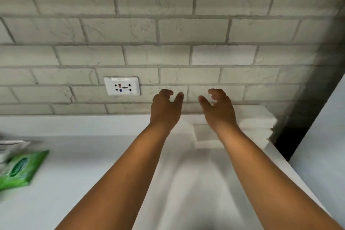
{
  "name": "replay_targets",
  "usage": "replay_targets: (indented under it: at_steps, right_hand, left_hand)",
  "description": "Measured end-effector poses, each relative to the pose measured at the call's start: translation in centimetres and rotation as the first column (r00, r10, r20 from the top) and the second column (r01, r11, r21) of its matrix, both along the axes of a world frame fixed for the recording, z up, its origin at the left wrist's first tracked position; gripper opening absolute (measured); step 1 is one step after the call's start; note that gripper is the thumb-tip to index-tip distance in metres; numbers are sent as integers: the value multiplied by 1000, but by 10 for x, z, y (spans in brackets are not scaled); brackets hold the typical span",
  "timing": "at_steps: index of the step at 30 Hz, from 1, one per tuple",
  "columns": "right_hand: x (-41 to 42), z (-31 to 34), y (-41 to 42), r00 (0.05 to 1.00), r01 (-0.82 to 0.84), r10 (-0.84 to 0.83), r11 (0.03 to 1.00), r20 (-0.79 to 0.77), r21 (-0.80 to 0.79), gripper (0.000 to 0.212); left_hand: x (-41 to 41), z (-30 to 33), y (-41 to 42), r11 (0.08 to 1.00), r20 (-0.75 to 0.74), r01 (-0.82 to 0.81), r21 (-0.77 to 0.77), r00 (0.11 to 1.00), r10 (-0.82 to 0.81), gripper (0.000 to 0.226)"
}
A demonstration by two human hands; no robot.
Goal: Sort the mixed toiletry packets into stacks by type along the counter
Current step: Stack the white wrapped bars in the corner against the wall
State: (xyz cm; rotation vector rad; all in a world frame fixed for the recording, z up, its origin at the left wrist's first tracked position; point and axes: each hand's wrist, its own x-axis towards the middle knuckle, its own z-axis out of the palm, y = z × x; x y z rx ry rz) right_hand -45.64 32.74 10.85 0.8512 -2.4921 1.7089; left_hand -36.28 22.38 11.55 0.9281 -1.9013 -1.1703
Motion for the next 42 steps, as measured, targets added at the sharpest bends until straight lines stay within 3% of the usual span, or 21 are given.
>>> replay_targets:
  at_steps: [9, 17, 24, 28, 31, 35, 38, 42]
  right_hand:
    - [148, -2, -113, 942, -314, 308, 949, 136, 26, 40]
    - [276, -25, -219, 852, -460, 437, 888, 288, 12, 35]
    - [369, -44, -323, 782, -558, 508, 829, 361, 42, 30]
    - [404, -62, -376, 741, -609, 528, 789, 414, 83, 30]
    - [426, -74, -416, 708, -656, 550, 744, 443, 125, 27]
    - [450, -90, -466, 762, -646, 576, 707, 297, 286, 35]
    - [465, -101, -492, 765, -624, 621, 650, 171, 433, 53]
    - [478, -113, -518, 732, -486, 678, 590, -69, 644, 63]
  left_hand:
    - [174, 6, -89, 981, -38, -184, 57, 982, 187, 37]
    - [328, -18, -199, 940, 3, -332, 79, 943, 333, 29]
    - [437, -32, -324, 920, 208, -391, -34, 897, 389, 37]
    - [475, -35, -402, 941, 426, -236, -243, 846, 322, 39]
    - [498, -34, -460, 958, 536, -120, -259, 807, 246, 35]
    - [516, -55, -525, 972, 711, -21, -235, 678, 187, 42]
    - [521, -86, -554, 982, 808, 16, -189, 570, 146, 51]
    - [521, -117, -578, 989, 826, 28, -145, 554, 106, 52]
